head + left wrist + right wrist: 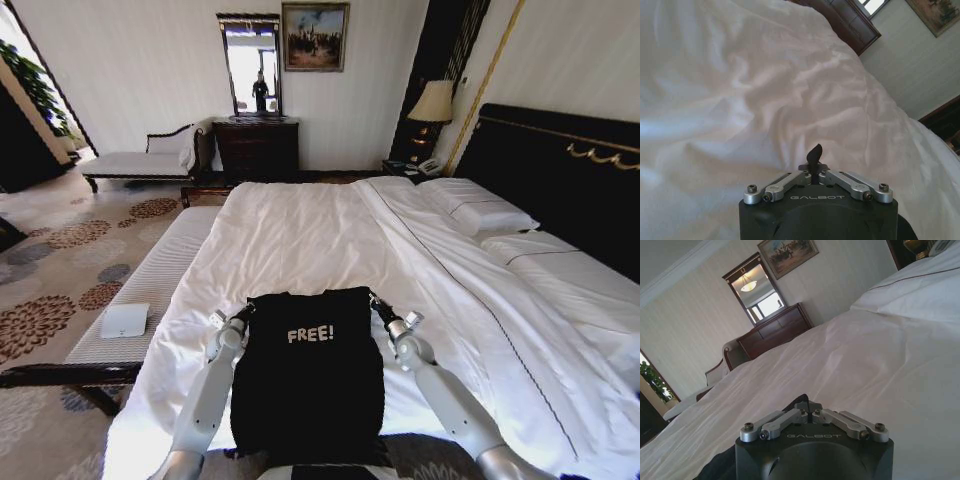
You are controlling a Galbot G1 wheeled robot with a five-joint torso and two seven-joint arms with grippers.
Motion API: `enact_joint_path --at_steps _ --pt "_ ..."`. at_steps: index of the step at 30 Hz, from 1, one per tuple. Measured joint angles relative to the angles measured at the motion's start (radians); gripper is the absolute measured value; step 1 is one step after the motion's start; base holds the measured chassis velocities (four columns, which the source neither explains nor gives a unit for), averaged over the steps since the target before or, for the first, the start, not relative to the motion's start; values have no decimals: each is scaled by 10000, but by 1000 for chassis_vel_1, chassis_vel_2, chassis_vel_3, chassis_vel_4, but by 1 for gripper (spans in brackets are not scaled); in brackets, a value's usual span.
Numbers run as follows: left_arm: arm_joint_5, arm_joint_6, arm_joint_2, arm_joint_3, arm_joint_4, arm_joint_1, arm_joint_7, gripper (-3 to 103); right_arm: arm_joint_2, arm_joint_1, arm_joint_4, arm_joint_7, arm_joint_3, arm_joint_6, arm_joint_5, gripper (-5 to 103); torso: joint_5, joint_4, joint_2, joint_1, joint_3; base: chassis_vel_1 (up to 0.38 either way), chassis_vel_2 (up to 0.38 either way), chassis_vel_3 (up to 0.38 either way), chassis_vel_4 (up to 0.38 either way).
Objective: Fold the clothes on the bed.
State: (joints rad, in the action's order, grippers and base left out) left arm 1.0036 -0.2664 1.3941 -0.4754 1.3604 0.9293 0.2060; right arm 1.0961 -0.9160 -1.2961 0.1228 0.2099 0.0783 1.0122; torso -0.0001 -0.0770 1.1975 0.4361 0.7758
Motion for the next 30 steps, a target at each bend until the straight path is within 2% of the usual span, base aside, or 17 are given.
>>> enact_joint_path --at_steps 5,8,11,13,17,20,23,30 --pt "420 -17 -499 45 953 123 -8 1 -469 -87 -798 -288 -22 -24 264 0 0 -1 0 1 0 0 0 0 0" --pt "988 -101 -1167 96 2045 203 -33 1 -1045 -121 -1710 -552 -23 -130 706 0 0 -1 0 -2 -1 0 0 0 0" --pt "1189 -121 -1404 104 2408 200 -54 1 -1263 -77 -2021 -621 -39 -170 874 0 0 -1 0 -2 -1 0 0 0 0" --pt "1668 -156 -1915 146 3157 21 -38 1 -1667 171 -2564 -698 -147 -215 1235 0 0 -1 0 -2 -2 0 0 0 0" --pt "2193 -207 -2405 234 3572 -419 29 1 -2028 846 -2850 -716 -441 -218 1616 0 1 -2 0 -2 -1 0 0 0 0" --pt "2390 -227 -2619 310 3563 -806 86 1 -2170 1519 -2831 -719 -710 -219 1901 0 0 -1 0 -2 -1 0 0 0 0" --pt "2645 -233 -2893 604 3053 -1745 150 1 -2239 2817 -2287 -714 -1417 -187 2326 0 -1 2 0 0 0 0 0 0 0" --pt "2728 -149 -2922 1182 1938 -2877 92 1 -1930 3933 -1168 -649 -2434 -74 2296 0 1 -1 -2 4 2 0 0 0 0"
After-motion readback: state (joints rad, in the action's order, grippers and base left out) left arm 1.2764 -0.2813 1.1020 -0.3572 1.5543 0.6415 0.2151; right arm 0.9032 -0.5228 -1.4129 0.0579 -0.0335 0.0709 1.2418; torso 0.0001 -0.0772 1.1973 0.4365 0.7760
